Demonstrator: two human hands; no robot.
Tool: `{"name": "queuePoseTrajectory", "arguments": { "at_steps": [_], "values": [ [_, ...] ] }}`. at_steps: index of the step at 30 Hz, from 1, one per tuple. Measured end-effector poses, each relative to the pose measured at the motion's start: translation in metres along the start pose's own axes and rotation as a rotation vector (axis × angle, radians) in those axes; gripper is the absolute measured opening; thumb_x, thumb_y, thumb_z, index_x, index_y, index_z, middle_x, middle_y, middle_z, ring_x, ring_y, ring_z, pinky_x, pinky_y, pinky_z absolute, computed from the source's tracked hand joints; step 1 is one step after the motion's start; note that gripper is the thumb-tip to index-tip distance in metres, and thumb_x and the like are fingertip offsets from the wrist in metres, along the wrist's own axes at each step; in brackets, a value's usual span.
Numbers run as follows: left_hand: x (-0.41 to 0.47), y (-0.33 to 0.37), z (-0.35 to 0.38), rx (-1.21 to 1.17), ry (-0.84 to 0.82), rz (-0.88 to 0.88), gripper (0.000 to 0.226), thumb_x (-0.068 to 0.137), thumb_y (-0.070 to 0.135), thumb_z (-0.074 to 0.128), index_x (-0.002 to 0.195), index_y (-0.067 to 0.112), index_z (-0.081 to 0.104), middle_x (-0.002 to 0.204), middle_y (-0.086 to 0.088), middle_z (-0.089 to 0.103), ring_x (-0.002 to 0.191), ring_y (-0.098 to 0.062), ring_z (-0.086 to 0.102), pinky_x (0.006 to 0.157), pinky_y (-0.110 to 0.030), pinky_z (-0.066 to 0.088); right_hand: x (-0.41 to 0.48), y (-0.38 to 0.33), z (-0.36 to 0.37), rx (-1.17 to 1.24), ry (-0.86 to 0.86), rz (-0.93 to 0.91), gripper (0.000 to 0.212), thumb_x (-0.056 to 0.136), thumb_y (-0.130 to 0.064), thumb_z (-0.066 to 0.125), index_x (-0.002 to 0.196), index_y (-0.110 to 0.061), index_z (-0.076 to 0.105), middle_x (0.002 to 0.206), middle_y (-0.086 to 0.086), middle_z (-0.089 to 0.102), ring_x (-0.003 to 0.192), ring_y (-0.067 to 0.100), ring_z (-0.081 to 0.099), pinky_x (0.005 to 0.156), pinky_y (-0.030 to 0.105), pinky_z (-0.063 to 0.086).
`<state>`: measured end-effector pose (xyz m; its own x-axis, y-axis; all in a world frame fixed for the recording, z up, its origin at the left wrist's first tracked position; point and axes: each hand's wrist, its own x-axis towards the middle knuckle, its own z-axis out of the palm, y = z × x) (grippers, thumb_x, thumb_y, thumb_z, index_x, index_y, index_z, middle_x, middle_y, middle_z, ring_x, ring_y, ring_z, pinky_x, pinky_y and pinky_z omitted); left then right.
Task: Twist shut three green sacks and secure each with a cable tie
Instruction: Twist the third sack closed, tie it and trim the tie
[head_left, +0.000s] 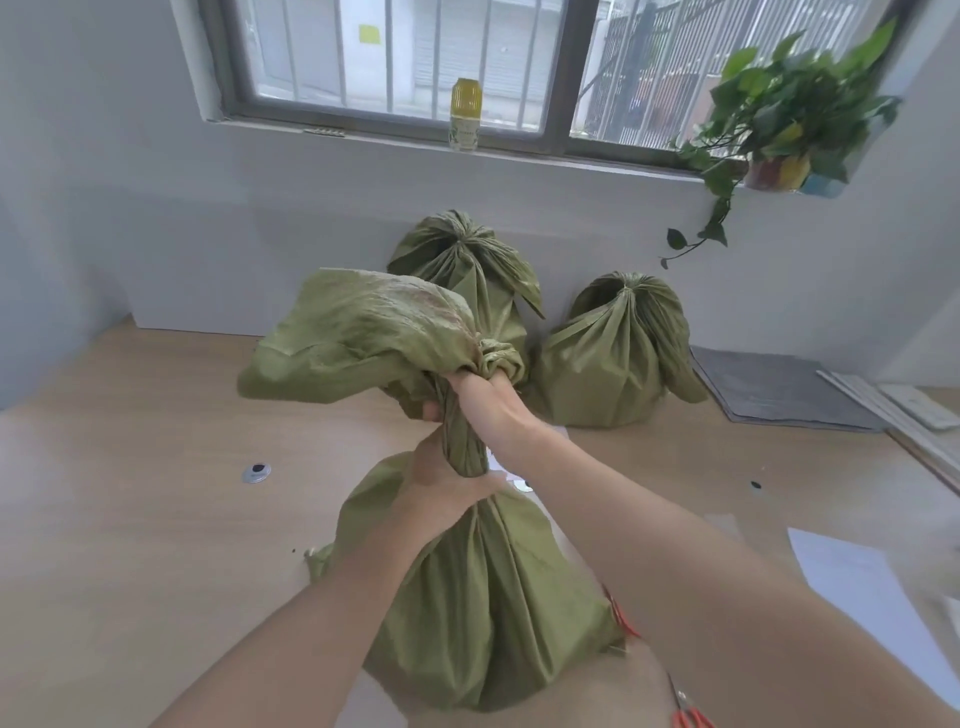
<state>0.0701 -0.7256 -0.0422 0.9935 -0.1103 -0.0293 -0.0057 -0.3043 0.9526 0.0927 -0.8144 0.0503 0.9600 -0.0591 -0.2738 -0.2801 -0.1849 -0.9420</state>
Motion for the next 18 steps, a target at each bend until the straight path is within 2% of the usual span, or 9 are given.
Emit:
{"name": "queuePoseTrajectory", "arguments": {
  "at_steps": [2,3,5,8,10,11,13,15,18],
  "values": [
    [0.001,-0.009,0.002,0.007,0.031,-0.042,0.047,0.061,0.035,0.086,0.101,0.037,0.062,0.096,0.003,0.073,0.089,-0.013,0.072,0.081,-0.043,0.062,-0.009,-0.005,-0.001,0.015,-0.030,-0.058,0.035,0.094,-0.040,0.055,0.119,-0.017,0.058,0.091,0.006,0.075,0.095,0.026,0.069,0.109,0.050,0.049],
    [0.001,-0.016,0.003,0.008,0.030,-0.068,0.041,0.062,0.036,0.083,0.098,0.033,0.063,0.093,0.000,0.074,0.086,-0.017,0.072,0.079,-0.047,0.062,-0.010,-0.004,-0.002,0.023,-0.042,-0.073,0.022,0.098,-0.034,0.053,0.111,-0.016,0.059,0.076,0.003,0.072,0.081,0.024,0.069,0.106,0.050,0.051],
    [-0.002,-0.027,0.003,0.024,0.001,-0.118,0.034,0.063,0.036,0.082,0.091,0.025,0.066,0.088,-0.006,0.074,0.084,-0.024,0.073,0.078,-0.051,0.061,-0.014,-0.002,0.000,0.012,-0.020,-0.071,0.022,0.096,-0.034,0.053,0.105,-0.015,0.060,0.064,-0.001,0.068,0.075,0.025,0.066,0.105,0.053,0.051],
    [-0.008,-0.043,0.004,0.033,-0.003,-0.172,0.031,0.064,0.037,0.082,0.086,0.020,0.068,0.080,-0.005,0.074,0.077,-0.025,0.072,0.073,-0.047,0.063,-0.019,0.005,0.010,0.006,-0.062,-0.050,0.018,0.091,-0.031,0.052,0.092,-0.014,0.059,0.065,0.003,0.064,0.075,0.027,0.059,0.100,0.053,0.054],
    [-0.014,-0.045,0.005,0.040,0.004,-0.219,0.028,0.069,0.033,0.077,0.078,0.012,0.061,0.065,-0.003,0.064,0.061,-0.022,0.061,0.060,-0.038,0.053,-0.021,0.009,0.012,0.036,-0.099,-0.055,0.012,0.096,-0.024,0.050,0.088,-0.016,0.054,0.069,0.003,0.059,0.071,0.024,0.054,0.084,0.045,0.053],
    [-0.017,-0.043,0.007,0.046,0.028,-0.226,0.025,0.074,0.030,0.072,0.071,0.012,0.055,0.057,-0.001,0.055,0.057,-0.021,0.053,0.058,-0.037,0.047,-0.023,0.011,0.011,0.056,-0.111,-0.049,0.013,0.100,-0.020,0.049,0.087,-0.017,0.051,0.071,0.003,0.056,0.071,0.022,0.052,0.079,0.040,0.050],
    [-0.021,-0.045,0.011,0.113,0.094,-0.230,0.022,0.085,0.025,0.062,0.067,0.020,0.050,0.054,0.005,0.047,0.063,-0.021,0.048,0.077,-0.038,0.048,-0.023,0.015,0.006,0.082,-0.118,-0.015,0.019,0.105,-0.017,0.048,0.086,-0.021,0.047,0.077,0.005,0.055,0.078,0.023,0.053,0.078,0.032,0.049],
    [-0.026,-0.042,0.014,0.229,0.122,-0.261,0.014,0.097,0.022,0.053,0.084,0.027,0.052,0.067,0.009,0.046,0.083,-0.024,0.046,0.103,-0.040,0.041,-0.020,0.022,0.000,0.104,-0.131,0.014,0.011,0.106,-0.019,0.050,0.096,-0.017,0.053,0.086,0.010,0.059,0.081,0.026,0.059,0.077,0.027,0.055],
    [-0.025,-0.049,0.016,0.377,0.126,-0.252,0.016,0.097,0.017,0.046,0.107,0.027,0.053,0.078,0.013,0.048,0.099,-0.029,0.055,0.106,-0.039,0.034,-0.010,0.038,-0.010,0.079,-0.140,0.025,0.010,0.100,-0.020,0.062,0.098,-0.012,0.068,0.089,0.008,0.073,0.094,0.030,0.072,0.100,0.040,0.055]
  ]
}}
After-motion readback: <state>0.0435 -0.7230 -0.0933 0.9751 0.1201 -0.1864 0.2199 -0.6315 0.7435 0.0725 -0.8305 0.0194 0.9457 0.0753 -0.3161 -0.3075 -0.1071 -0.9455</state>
